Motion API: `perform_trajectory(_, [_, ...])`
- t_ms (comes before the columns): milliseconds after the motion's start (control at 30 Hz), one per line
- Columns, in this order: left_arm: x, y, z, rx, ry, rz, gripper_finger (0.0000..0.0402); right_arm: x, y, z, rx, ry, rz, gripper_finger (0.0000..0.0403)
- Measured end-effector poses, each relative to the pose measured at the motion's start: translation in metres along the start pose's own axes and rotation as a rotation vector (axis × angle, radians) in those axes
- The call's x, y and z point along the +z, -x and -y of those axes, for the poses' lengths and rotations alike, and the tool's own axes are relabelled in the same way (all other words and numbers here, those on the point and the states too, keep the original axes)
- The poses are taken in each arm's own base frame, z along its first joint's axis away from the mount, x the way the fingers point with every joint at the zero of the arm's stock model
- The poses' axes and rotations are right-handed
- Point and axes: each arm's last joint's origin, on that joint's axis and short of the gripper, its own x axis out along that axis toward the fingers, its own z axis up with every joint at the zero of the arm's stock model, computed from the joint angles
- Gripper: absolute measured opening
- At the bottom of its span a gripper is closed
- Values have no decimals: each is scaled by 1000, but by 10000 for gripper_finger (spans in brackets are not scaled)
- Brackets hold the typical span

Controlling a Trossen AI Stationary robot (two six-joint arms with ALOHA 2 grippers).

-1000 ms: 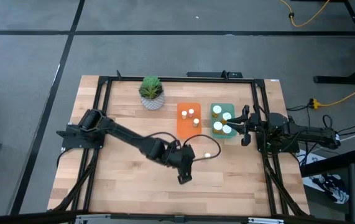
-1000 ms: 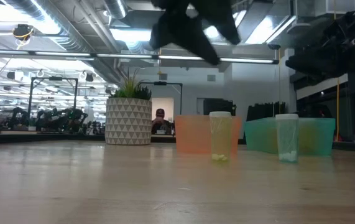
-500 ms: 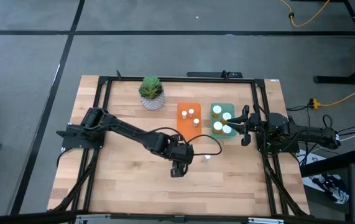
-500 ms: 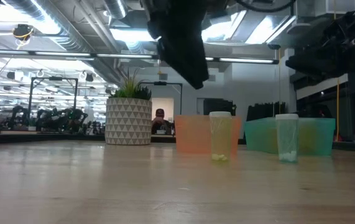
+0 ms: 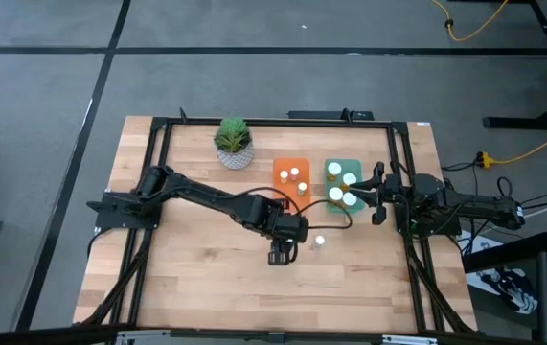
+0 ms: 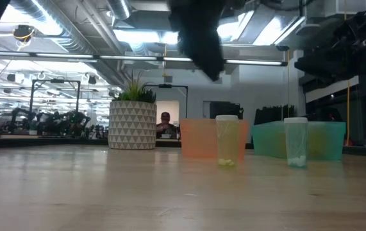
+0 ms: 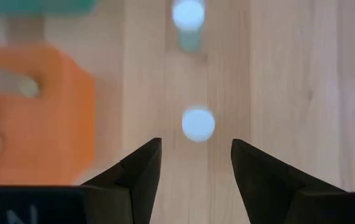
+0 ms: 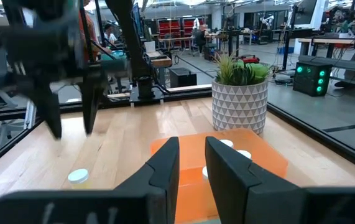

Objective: Pick and place medicine bottles into bin by pill shape (circle, oval)
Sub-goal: Put the small yellow bottle into the orange bin

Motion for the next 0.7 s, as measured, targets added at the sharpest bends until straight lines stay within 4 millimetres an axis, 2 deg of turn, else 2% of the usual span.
perform_trajectory(133, [15, 12, -6, 6, 12, 36, 187, 1, 0, 0, 1, 0, 4, 81])
perform_trajectory(233, [15, 4, -8, 14, 15, 11, 187, 0, 0, 0, -1, 0, -3, 81])
perform_trajectory(433, [9, -25, 2, 19, -6, -66, 187, 0, 0, 0, -3, 0, -3, 81])
perform_trajectory(700, [3, -40, 10, 31, -29, -115, 187, 0, 0, 0, 0, 1, -4, 81])
